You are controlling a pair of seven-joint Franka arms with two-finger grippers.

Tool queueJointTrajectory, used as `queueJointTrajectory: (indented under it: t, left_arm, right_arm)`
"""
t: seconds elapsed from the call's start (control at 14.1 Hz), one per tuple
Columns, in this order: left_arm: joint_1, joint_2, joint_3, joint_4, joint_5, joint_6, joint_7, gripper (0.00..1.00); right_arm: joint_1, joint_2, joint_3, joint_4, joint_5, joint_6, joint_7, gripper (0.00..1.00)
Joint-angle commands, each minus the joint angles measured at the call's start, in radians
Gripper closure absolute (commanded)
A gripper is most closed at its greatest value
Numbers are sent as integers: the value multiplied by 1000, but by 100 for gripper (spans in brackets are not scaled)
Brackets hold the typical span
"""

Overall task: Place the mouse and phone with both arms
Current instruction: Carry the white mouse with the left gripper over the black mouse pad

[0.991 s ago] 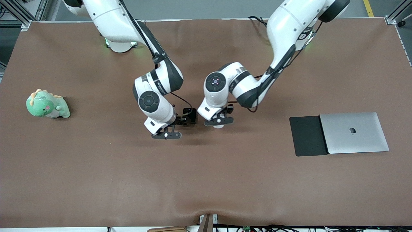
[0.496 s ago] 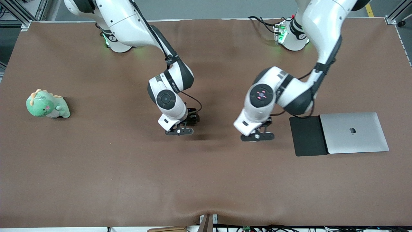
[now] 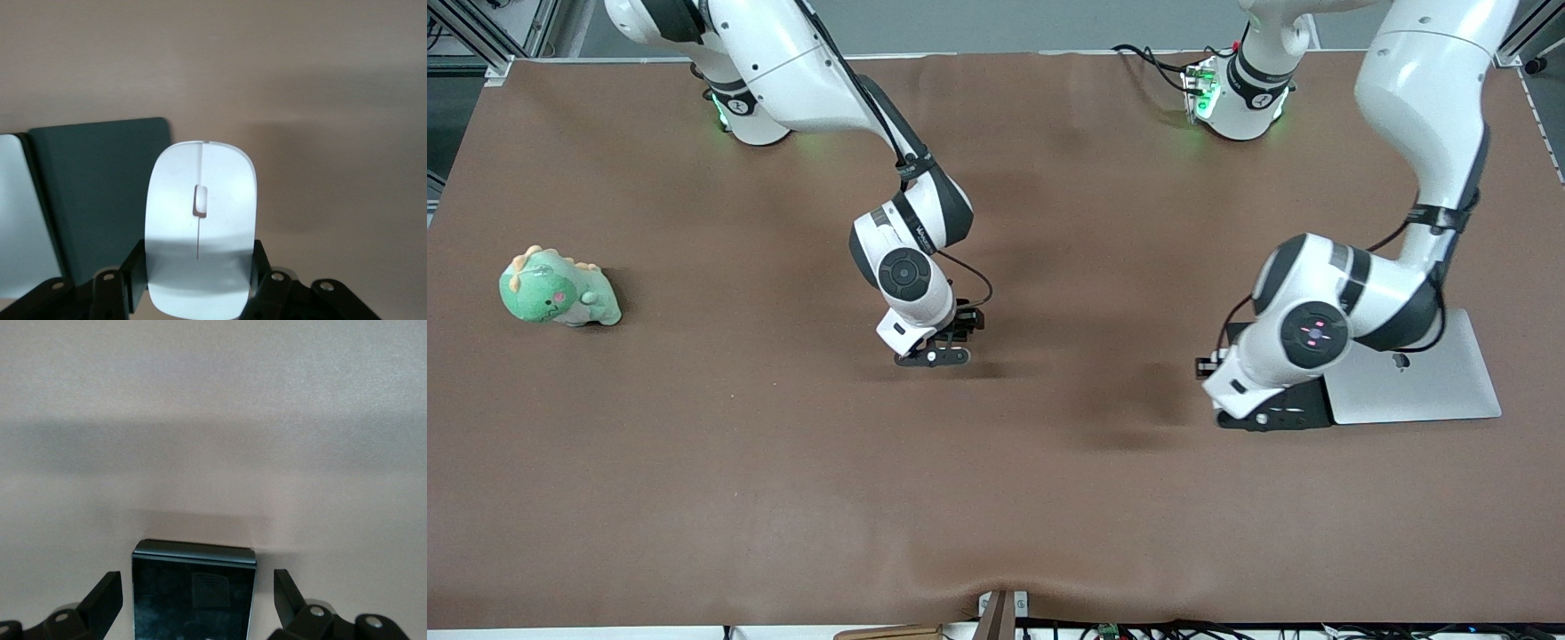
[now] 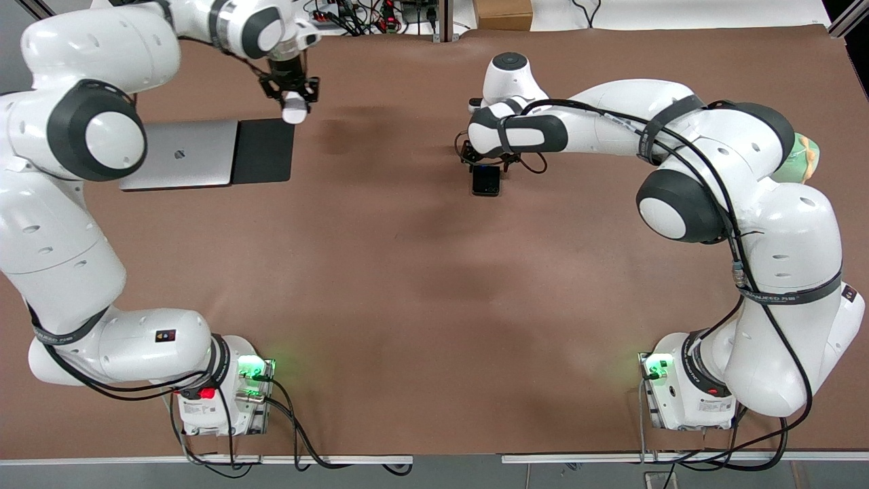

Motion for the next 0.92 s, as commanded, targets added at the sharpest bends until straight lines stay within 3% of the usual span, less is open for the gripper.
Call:
queueJointTrajectory:
  t: [0.0,0.35,0.85]
  left_arm:
    - [88,-48,-15,-133,21,105,28,53]
    - [171,-63,-14,-272,51,271,39,53]
    - [221,-43,-12,-323,64,372,62,53]
  right_arm:
    - [9,1,-8,-7,12,-6,15,0]
    - [20,11,-6,-4,12,2,46,0]
    - [20,24,-8,1,12,11,64,0]
